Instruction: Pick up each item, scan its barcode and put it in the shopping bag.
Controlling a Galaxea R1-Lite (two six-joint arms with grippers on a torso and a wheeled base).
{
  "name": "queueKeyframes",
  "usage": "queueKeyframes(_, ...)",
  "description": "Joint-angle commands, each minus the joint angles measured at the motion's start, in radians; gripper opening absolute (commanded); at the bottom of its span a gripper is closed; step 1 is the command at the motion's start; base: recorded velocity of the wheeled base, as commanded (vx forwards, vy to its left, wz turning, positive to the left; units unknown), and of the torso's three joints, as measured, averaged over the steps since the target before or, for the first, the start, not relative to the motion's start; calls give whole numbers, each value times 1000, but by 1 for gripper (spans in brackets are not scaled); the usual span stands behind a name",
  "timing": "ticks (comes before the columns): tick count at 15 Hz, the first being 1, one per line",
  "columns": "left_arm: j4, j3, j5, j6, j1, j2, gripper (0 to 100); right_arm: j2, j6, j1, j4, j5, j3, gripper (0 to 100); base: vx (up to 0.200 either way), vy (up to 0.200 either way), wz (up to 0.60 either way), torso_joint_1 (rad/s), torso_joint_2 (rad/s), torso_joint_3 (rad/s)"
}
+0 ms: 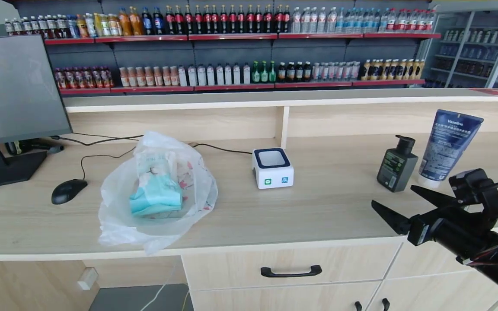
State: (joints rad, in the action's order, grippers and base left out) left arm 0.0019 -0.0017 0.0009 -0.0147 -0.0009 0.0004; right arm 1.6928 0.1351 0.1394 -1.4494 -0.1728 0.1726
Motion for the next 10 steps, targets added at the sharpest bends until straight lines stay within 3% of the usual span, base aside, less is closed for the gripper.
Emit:
queueKeyframes(1,0,0,1,-1,1,0,0,1,3,3,-2,-1,-4,100,0,0,0,0,0,0)
queueKeyframes(9,0,0,1,1,1,0,0,4,4,2,-2,-1,24,100,0,-200,0,1,3,4)
queueKeyframes(10,0,0,1,1,1,0,0,4,3,2,-2,-1,21,100,0,0,0,0,0,0)
